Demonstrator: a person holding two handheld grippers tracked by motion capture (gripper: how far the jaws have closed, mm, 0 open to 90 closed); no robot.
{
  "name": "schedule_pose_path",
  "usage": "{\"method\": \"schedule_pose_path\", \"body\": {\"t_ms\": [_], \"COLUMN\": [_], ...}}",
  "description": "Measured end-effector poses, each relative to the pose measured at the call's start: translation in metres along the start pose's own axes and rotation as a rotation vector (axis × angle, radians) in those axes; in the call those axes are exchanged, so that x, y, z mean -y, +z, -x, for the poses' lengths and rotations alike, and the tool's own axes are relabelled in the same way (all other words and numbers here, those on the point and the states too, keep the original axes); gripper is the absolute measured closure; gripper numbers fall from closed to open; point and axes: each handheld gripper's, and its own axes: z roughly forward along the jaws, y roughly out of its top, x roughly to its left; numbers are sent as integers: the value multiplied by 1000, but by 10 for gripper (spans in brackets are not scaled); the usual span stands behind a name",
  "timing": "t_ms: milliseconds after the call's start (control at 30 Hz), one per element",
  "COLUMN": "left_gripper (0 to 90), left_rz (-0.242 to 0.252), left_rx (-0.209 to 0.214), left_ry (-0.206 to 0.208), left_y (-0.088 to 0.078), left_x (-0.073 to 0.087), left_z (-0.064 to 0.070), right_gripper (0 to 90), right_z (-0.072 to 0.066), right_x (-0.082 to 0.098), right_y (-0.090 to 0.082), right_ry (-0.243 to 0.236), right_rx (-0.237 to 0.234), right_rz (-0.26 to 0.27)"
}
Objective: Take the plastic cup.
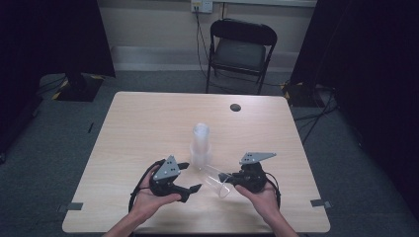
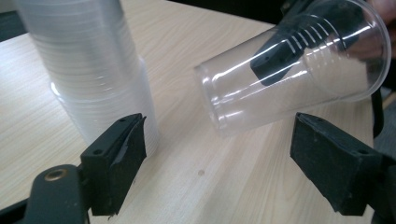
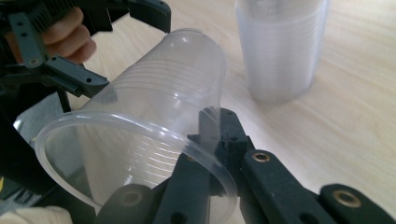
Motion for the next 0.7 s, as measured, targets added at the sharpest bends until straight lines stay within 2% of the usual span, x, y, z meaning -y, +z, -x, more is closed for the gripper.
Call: {"method": "schedule_pose_path", "body": {"t_ms": [33,233,367,500,700], "left_gripper": [184,184,179,168,160], "left_rz": [0,-54,-64,-74,-104], "left_rx": [3,31,33,43,41], "left_ry": [4,117,160,186,279], "left_y": [2,7,12,15,20], "left_x": [0,0,-1,-1,1], "left_z": [1,11,17,22,28], "right_gripper": [900,900,900,900,900], "right_z": [0,1,-1,-3,-3], "right_x": [0,-1,-3,-4,-5], "right_y": [1,4,6,11,18], "right_ry": [4,21,29,56,76], "right_rx": [-9,-31,-51,-49,-68], "right_rz": [-13,-71,-109,-152,-209]}}
